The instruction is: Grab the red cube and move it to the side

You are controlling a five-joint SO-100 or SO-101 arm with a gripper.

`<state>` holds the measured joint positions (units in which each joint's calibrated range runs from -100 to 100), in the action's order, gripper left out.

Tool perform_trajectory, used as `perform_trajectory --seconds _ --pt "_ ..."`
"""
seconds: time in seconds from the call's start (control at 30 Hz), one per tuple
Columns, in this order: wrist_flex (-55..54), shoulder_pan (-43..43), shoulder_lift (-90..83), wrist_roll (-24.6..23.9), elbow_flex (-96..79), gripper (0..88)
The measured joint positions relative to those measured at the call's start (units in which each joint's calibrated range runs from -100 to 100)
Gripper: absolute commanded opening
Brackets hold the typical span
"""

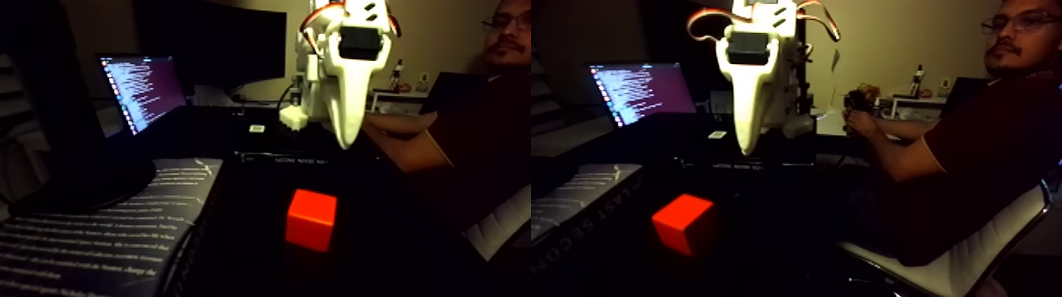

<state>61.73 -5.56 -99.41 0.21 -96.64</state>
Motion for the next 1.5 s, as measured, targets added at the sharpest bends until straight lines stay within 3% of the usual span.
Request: perform_trajectory --seconds 0.77,1.03,1.3,1.5 --pt "0.0 0.08 0.0 0.63 0.18 1.1" --pt "-3.75 1.24 7.4 5.82 4.45 1.2" --pt "-13.38 1.54 20.78 16.83 6.81 1.4" --pt "-13.87 2.63 31.64 21.24 17.79 10.5"
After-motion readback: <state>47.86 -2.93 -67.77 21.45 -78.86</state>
